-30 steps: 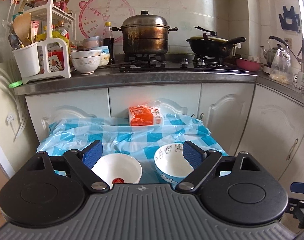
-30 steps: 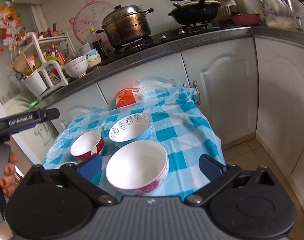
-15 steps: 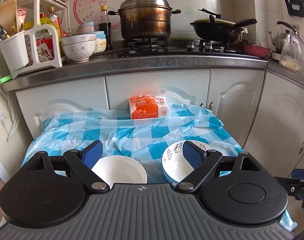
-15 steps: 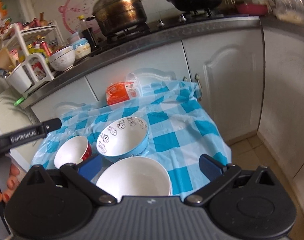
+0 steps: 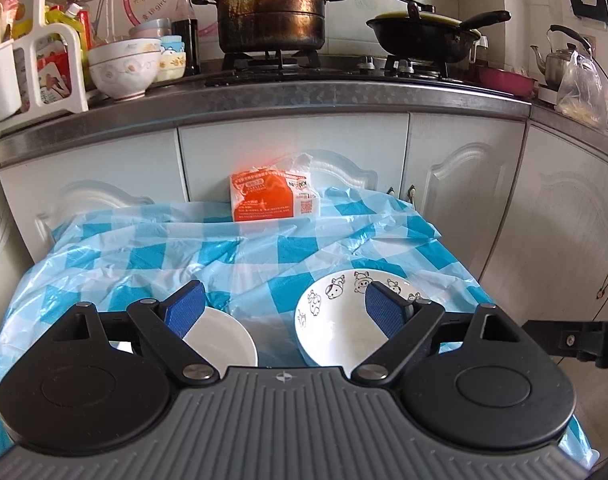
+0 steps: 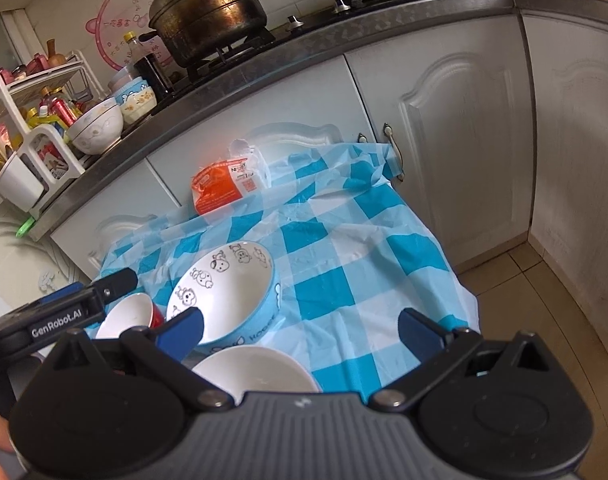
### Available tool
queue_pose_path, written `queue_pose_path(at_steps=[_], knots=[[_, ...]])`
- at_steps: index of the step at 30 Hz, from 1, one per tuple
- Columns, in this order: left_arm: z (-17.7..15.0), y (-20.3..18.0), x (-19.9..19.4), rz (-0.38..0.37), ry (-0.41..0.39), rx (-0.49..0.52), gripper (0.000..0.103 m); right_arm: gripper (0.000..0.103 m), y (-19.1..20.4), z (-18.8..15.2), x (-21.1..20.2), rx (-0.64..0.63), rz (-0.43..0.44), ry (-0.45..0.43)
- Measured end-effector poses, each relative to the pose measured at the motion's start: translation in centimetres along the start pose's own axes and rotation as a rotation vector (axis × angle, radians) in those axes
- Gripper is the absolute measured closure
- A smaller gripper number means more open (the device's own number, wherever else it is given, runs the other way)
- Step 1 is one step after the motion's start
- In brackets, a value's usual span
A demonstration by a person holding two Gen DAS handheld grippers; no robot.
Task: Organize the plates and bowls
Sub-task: 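Grasp the blue cartoon bowl's rim with both grippers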
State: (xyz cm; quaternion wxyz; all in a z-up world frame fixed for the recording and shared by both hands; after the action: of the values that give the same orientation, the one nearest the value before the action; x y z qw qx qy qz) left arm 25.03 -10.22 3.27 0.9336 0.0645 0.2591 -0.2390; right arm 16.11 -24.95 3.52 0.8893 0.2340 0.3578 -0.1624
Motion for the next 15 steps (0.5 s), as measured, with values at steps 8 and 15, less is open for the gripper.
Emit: queue_pose_path(at_steps=[8,15], knots=[[0.0,0.1,1.4,-0.026,0.017,0.003,0.0,0.001,-0.1,0.9,1.5,0.009,0.028,0.007],[0.2,1.0,2.4,-0.112,0.021,-0.035,0.0,0.001,-0.3,1.3,3.4,0.053,0.081,0.052]])
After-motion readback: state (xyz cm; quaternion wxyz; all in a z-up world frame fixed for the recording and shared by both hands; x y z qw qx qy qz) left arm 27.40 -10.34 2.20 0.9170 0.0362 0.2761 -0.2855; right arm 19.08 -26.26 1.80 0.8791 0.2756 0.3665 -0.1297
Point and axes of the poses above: each gripper's, at about its wrist camera, not at the fingertips, and x roughly the way its jaws point, y to its left, z to its top, the point moved 1 cm from there along x, roughly the way its jaws point, and after that the axes turned 5 degrees about -z, right-handed, at the moved point
